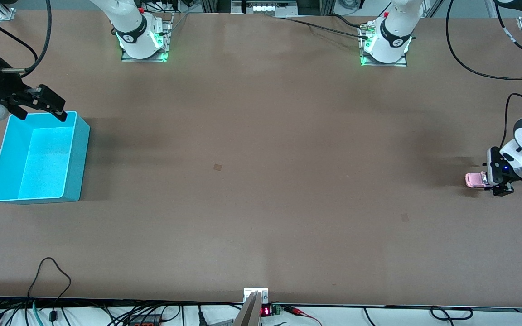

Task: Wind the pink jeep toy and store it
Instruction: 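Drag the pink jeep backward along the table with the left gripper, then open the left gripper and raise it away from the jeep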

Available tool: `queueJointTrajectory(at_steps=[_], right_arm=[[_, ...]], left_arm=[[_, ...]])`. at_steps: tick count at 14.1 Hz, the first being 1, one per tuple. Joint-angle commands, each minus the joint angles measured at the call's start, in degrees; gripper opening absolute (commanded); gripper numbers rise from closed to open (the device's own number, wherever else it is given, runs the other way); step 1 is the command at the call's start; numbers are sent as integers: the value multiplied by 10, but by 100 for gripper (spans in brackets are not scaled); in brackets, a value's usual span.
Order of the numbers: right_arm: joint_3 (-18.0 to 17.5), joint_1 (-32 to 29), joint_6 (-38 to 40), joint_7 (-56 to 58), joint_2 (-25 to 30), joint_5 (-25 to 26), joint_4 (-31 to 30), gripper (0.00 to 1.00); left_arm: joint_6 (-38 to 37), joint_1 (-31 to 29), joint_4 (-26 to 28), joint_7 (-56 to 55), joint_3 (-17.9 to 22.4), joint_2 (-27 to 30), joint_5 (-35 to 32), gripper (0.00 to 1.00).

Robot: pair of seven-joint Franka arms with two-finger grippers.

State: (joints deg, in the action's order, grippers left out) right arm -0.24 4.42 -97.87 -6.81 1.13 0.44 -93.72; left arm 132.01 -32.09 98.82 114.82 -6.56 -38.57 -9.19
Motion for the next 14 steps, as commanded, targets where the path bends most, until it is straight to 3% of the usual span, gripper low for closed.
queueJointTrajectory(at_steps=[1, 8, 12, 14], right_arm=[[2, 4, 10, 4, 2, 9, 7, 100], [2, 3, 11, 4, 2, 9, 7, 100], [2, 4, 11, 4, 2, 9, 7, 100], [2, 4, 11, 4, 3, 8, 7, 100]], left_arm=[[-76, 7, -18, -40, -9, 29, -8, 100], [-241, 77, -20, -249, -16, 109, -10, 100], [-320, 82, -27, -426, -84, 149, -11, 100], [-404, 83, -68, -541, -135, 154, -12, 100]])
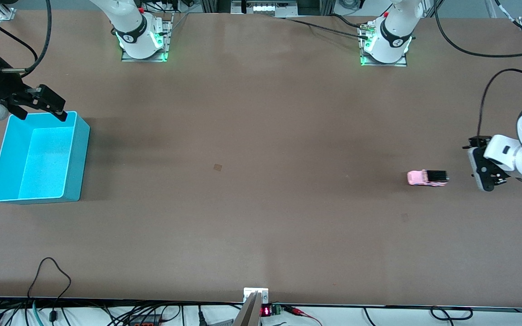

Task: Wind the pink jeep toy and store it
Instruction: 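Open the left gripper and raise it away from the jeep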

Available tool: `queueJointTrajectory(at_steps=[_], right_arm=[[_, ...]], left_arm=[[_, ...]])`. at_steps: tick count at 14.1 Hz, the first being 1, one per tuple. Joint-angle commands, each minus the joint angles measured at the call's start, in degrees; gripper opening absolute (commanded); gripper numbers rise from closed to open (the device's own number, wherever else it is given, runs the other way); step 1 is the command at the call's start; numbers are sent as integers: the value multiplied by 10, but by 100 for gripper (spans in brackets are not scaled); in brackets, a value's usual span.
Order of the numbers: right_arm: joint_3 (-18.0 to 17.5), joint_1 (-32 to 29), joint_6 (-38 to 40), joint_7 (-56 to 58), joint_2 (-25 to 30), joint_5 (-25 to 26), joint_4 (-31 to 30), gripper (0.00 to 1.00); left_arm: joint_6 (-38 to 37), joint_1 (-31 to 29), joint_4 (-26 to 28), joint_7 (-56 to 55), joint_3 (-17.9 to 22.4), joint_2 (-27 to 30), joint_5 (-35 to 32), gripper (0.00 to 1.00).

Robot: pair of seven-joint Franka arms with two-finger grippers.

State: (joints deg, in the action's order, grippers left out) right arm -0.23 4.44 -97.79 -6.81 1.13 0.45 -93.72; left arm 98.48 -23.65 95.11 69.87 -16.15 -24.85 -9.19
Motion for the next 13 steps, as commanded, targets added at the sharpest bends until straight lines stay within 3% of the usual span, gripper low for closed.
queueJointTrajectory(at_steps=[1, 3, 6, 10, 13], right_arm=[[2, 3, 10, 4, 3, 9, 7, 100], [2, 3, 10, 4, 3, 9, 7, 100], [2, 3, 10, 4, 3, 9, 7, 100], [2, 3, 10, 4, 3, 8, 7, 100], [2, 3, 9, 4, 3, 8, 6, 100]], left_arm=[[-102, -2, -53, -136, -57, 16, -12, 100], [-151, -2, -90, -229, -98, 16, -12, 100], [-165, 33, -94, -335, -95, 51, -3, 100], [-153, 133, -66, -501, -4, 131, 36, 100], [-73, 209, -6, -658, 96, 202, 73, 100]])
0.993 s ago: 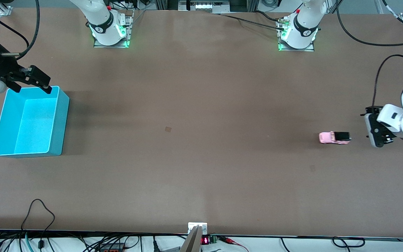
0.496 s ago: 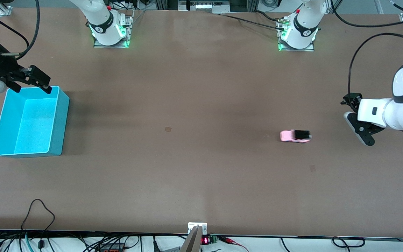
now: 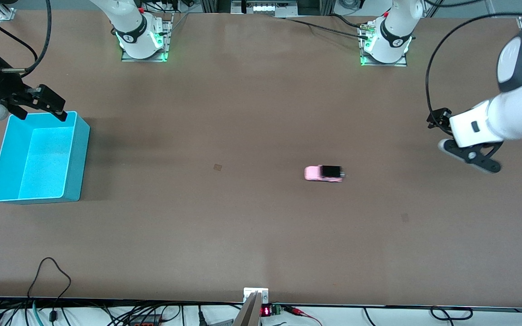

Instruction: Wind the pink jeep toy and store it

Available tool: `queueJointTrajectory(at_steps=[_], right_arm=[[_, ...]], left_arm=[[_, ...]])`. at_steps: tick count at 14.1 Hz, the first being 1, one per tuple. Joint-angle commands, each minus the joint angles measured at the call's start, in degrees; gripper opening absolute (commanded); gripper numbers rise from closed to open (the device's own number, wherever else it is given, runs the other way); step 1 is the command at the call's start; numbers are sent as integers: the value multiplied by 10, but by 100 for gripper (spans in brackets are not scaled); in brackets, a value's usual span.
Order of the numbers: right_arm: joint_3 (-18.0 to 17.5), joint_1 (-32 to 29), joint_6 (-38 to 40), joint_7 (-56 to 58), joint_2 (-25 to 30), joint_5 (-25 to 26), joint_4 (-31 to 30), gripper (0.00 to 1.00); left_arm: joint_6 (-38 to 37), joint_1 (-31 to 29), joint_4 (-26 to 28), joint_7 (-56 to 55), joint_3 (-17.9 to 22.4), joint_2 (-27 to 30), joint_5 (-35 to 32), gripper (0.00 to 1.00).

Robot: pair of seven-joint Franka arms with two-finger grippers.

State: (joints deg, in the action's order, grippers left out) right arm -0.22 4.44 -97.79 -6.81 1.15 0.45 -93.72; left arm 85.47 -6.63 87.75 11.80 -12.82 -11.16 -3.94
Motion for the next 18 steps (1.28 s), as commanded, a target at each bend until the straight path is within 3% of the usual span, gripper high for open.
queueJointTrajectory(at_steps=[1, 3, 5, 8, 18], right_arm=[[2, 3, 10, 4, 3, 8, 6, 100], [3, 2, 10, 4, 3, 8, 5, 100], [2, 1, 13, 3, 1, 7, 5, 100], [3, 0, 18, 3, 1, 3, 6, 100], [3, 0, 36, 5, 1, 9, 9, 100]], left_arm=[[93, 56, 100, -124, 81, 93, 22, 100], [133, 75, 138, -175, 113, 137, 21, 100], [132, 84, 138, -164, 134, 152, 21, 100], [75, 80, 125, -157, 133, 150, 21, 100], [73, 79, 123, -101, 131, 149, 22, 100]])
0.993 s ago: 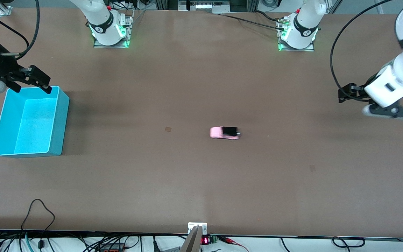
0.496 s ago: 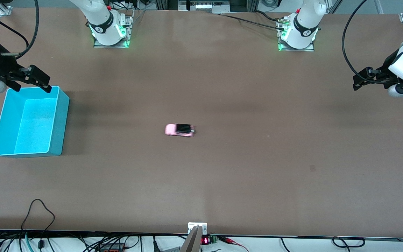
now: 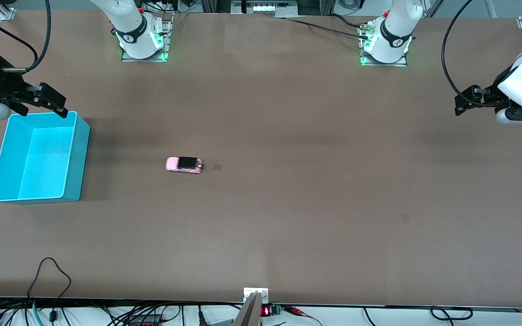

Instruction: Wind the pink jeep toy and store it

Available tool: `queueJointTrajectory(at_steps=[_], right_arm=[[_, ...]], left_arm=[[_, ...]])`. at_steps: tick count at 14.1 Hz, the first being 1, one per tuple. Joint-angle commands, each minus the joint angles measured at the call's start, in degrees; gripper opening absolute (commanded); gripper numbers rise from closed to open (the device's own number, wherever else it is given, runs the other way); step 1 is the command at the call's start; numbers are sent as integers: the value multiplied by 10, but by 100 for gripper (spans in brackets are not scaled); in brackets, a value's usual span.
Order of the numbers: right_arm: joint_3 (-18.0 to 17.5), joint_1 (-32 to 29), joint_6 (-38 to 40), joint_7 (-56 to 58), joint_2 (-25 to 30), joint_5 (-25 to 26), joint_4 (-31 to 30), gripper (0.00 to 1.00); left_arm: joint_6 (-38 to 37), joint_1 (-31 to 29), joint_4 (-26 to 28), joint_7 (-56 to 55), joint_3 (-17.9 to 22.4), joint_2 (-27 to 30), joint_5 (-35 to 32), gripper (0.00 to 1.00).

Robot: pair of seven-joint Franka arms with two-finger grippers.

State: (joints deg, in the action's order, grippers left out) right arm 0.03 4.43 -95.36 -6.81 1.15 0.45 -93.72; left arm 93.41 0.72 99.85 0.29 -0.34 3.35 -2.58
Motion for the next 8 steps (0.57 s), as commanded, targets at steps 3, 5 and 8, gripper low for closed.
queueJointTrajectory(at_steps=[3, 5, 8], right_arm=[[1, -4, 12, 7, -4, 8, 6, 100], [-1, -4, 18, 9, -9, 8, 6, 100], [-5, -4, 43, 55, -16, 8, 0, 100]], left_arm=[[-5, 5, 1, 14, 6, 4, 8, 100], [-5, 5, 1, 14, 5, 4, 8, 100], [-5, 5, 1, 14, 5, 4, 8, 100]])
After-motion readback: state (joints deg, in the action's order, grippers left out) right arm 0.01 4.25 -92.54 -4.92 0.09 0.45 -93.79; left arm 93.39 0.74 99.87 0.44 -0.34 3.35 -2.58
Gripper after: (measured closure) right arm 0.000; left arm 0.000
